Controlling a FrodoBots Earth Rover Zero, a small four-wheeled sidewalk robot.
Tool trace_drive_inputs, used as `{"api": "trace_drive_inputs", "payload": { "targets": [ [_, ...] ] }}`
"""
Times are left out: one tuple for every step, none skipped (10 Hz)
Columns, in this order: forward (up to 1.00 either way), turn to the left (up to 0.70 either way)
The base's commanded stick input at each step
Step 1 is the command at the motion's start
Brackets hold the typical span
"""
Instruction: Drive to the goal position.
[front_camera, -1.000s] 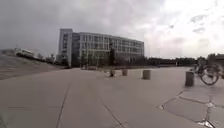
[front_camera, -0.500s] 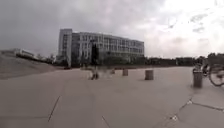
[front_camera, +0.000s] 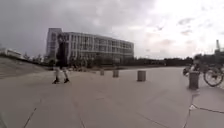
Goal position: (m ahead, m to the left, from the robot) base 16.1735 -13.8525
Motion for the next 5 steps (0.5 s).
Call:
{"api": "trace_drive_inputs", "payload": {
  "targets": [
    [0.70,0.00],
    [0.70,0.00],
    [0.70,0.00],
    [0.70,0.00],
    [0.70,0.00]
  ]
}}
